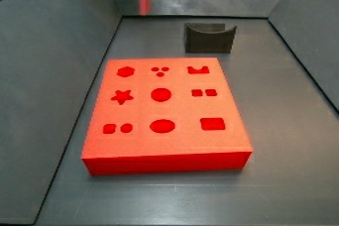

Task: Pick up the double-square object. Move up. Move to above the board. Insert the double-square object.
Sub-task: Move to above the board.

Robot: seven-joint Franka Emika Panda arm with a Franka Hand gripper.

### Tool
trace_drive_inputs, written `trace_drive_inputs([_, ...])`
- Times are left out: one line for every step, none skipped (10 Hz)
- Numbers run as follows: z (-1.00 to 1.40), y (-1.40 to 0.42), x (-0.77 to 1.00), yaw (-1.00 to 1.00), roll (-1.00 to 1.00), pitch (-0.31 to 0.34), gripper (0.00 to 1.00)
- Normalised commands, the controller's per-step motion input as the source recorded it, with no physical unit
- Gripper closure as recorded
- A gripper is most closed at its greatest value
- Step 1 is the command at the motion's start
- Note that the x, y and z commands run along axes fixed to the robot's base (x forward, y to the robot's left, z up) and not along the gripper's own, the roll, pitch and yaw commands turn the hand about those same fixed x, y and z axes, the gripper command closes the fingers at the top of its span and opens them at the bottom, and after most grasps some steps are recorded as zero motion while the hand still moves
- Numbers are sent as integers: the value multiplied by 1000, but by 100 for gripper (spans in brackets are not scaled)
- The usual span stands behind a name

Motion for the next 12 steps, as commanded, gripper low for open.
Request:
trace_drive_inputs([1000,37,72,135,361,255,100])
trace_drive_inputs([1000,32,65,96,238,174,100])
trace_drive_inputs([1000,31,61,80,190,140,100])
trace_drive_inputs([1000,26,55,60,138,97,100])
trace_drive_inputs([1000,21,51,50,131,87,100])
trace_drive_inputs([1000,16,46,42,131,85,100])
trace_drive_inputs([1000,11,40,35,129,86,100])
trace_drive_inputs([1000,4,39,34,124,85,100])
trace_drive_inputs([1000,0,35,34,117,87,100])
trace_drive_inputs([956,-8,28,34,109,86,100])
trace_drive_inputs([789,-11,20,34,104,87,100])
trace_drive_inputs([623,-12,18,34,98,87,100])
